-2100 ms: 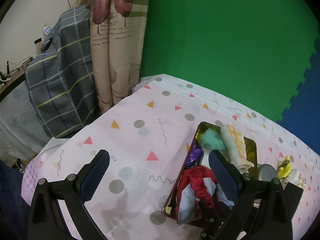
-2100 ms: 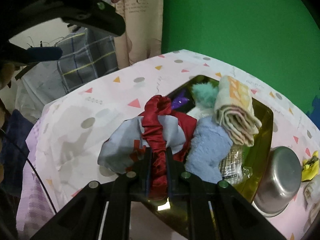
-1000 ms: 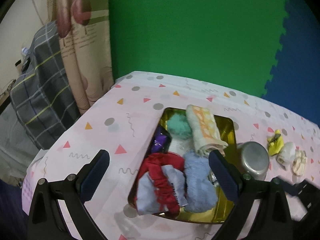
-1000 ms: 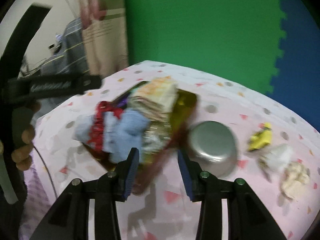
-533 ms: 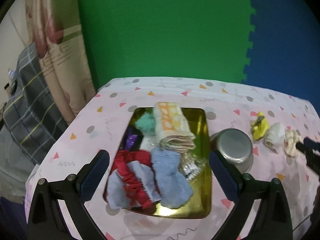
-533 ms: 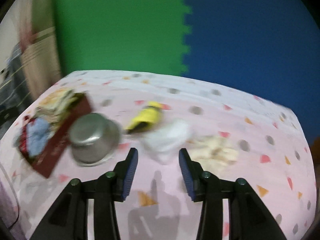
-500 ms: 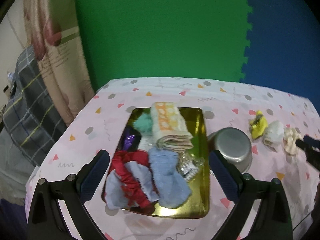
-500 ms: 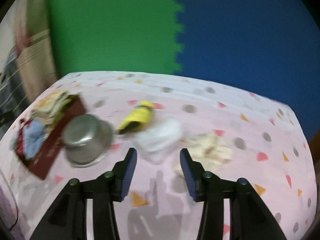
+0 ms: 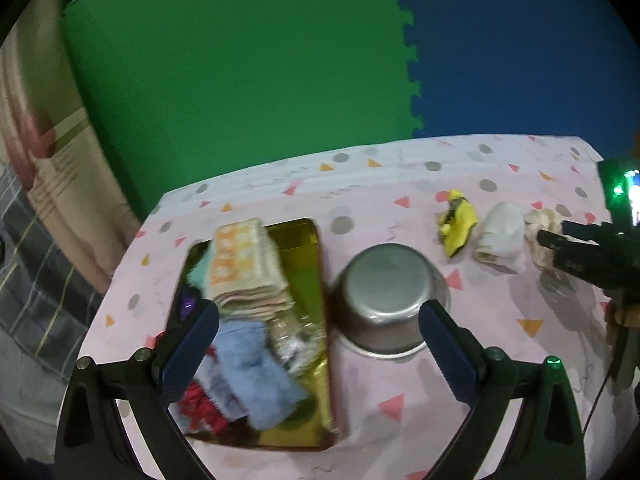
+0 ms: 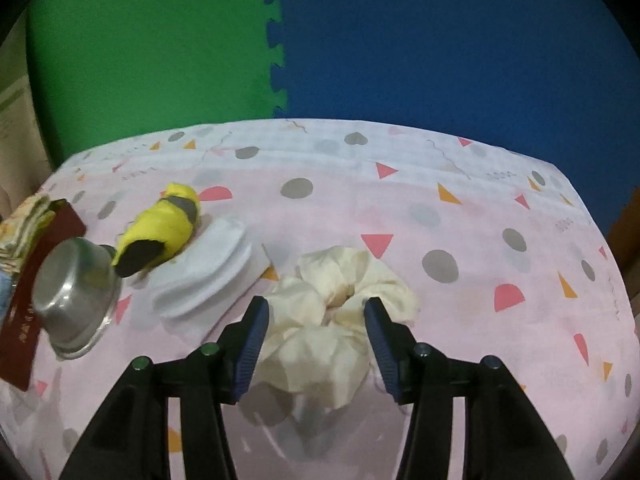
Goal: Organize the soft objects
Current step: 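Move the open right gripper onto the cream scrunchie, then close the right gripper on the cream scrunchie and lift it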
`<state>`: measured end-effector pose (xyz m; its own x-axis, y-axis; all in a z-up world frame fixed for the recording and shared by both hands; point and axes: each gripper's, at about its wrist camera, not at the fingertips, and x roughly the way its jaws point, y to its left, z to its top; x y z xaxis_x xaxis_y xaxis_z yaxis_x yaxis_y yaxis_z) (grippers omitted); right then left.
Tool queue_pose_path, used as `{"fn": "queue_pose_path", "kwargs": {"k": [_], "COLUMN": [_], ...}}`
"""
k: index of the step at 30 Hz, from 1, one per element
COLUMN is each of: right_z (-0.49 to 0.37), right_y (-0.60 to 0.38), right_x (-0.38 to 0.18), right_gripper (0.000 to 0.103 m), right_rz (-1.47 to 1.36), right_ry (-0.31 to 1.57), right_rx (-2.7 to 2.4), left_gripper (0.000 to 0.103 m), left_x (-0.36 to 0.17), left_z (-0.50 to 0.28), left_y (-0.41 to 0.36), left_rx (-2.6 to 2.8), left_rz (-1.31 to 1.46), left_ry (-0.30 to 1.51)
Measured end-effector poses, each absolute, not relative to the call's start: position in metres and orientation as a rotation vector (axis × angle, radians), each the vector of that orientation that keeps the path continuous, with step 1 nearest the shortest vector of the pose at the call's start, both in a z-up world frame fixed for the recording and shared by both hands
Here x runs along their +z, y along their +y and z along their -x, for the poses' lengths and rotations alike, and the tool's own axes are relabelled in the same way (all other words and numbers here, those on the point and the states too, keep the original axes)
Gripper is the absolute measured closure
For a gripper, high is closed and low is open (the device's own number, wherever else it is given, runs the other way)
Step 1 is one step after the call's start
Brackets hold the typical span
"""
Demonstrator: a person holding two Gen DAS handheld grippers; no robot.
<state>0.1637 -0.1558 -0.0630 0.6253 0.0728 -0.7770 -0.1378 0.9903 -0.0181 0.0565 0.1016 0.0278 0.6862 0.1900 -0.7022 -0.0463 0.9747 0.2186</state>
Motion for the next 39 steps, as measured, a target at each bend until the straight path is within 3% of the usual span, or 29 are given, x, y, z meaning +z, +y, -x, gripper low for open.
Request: {"fn": "queue_pose_path", "kwargs": {"k": [18,28,39], "right_z": [-0.170,-0.161,-0.144], "right_y": [-0.158,-0.170,-0.214], "right_x": [-0.083,-0.082,-0.080], "right_gripper": [0.052,0.078,0.081], "right_rz": [0.144,0.113,0.095], "right_ry": [0.892,0.893,0.895], "right_rx": [0.116,0.116,0.060], "left_gripper": [0.003,0.003,0.004], "left_x": [-0.001,-0.006,-0.011], "left_z": [-0.088,-0.091,-0.092], "left_y": [0.057,0.042,0.017], "left_rx": [0.021,0.004,-0.037], "left_rz": [-0.158,-0.183,-0.199], "left_ry": [0.871,0.876,0.895]}}
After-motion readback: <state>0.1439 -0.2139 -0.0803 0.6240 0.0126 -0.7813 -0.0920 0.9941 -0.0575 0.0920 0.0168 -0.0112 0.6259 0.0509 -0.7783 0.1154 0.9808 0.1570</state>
